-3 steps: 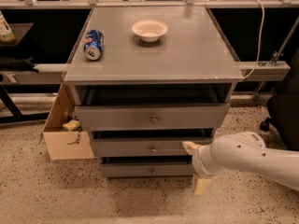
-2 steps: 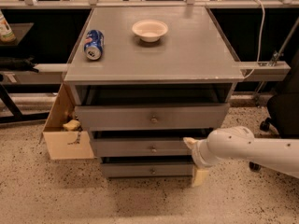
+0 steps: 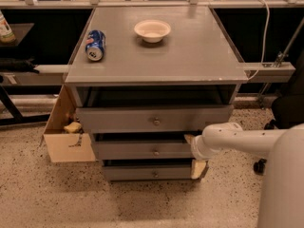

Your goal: Open middle drawer

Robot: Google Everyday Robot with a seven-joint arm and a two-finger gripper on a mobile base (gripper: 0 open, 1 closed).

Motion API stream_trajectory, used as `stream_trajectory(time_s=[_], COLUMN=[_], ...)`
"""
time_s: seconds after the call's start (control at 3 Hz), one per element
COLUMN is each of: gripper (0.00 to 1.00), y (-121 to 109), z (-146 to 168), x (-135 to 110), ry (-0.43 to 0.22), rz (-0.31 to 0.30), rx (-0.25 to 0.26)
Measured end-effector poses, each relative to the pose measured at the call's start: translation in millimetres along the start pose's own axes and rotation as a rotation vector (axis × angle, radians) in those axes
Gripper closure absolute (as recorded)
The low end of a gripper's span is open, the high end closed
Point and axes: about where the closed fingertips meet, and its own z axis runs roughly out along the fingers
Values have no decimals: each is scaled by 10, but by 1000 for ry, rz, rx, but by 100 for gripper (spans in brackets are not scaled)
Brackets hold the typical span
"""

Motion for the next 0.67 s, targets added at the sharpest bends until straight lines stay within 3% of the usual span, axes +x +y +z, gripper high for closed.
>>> stream_trajectory(time_s=[0.67], gripper=[0], y=[-204], z=[488], x=[13], ry=[6], rz=[6], rx=[-21])
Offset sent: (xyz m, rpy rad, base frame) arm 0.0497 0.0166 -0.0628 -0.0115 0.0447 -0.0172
